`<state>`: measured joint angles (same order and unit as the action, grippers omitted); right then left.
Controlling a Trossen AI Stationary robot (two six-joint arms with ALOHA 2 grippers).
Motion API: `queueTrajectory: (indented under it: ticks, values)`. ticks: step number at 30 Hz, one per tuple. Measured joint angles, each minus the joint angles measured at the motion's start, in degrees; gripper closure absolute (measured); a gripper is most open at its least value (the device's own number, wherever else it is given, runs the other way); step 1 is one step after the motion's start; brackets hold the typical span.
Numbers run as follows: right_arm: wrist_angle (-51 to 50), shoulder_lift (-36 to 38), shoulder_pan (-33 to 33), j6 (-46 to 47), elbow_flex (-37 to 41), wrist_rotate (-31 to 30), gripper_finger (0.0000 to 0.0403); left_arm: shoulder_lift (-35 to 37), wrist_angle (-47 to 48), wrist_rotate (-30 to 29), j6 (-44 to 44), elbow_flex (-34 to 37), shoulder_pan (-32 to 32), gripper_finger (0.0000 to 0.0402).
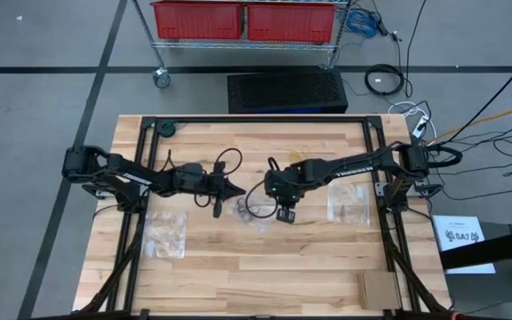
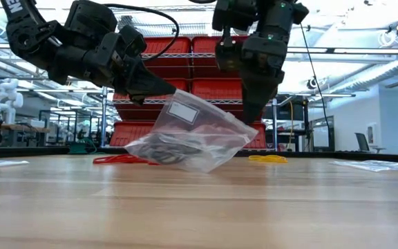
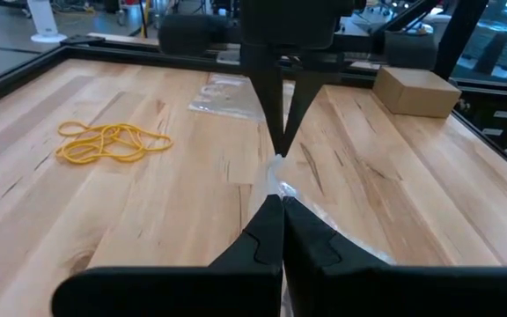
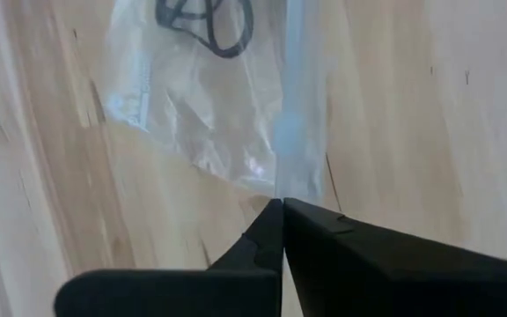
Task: Sort rubber bands
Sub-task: Close the top right transparent zip bag
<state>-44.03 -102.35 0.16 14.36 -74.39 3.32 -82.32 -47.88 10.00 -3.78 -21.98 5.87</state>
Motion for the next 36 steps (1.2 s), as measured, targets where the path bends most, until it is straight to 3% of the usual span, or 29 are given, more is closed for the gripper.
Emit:
queueTrajectory:
  ticks: [5,9,14,23,36]
  values:
    - [-1.6,0.35,0.0,1.3,0.0,-0.88,0.0402,0.0,0.01,0.0,-0.01,0.0,0.0,0.04]
    - [-1.97,2.99,-0.04,3.16,0.0,-5.1,0.0392,0.0,0.04,0.0,0.0,0.0,0.0,0.04]
    - [-0.54,7.01,-0.04,3.61,-0.02,-9.48,0.0352,0.0,0.15,0.0,-0.01,0.0,0.0,0.04]
    - [3.04,6.86,0.85,2.03,-0.04,-9.41,0.0283,0.0,0.15,0.0,-0.12,0.0,0.0,0.04]
    - [5.33,5.09,1.44,-0.89,-0.07,-11.29,0.0273,0.0,0.15,0.0,-0.07,0.0,0.01,0.04]
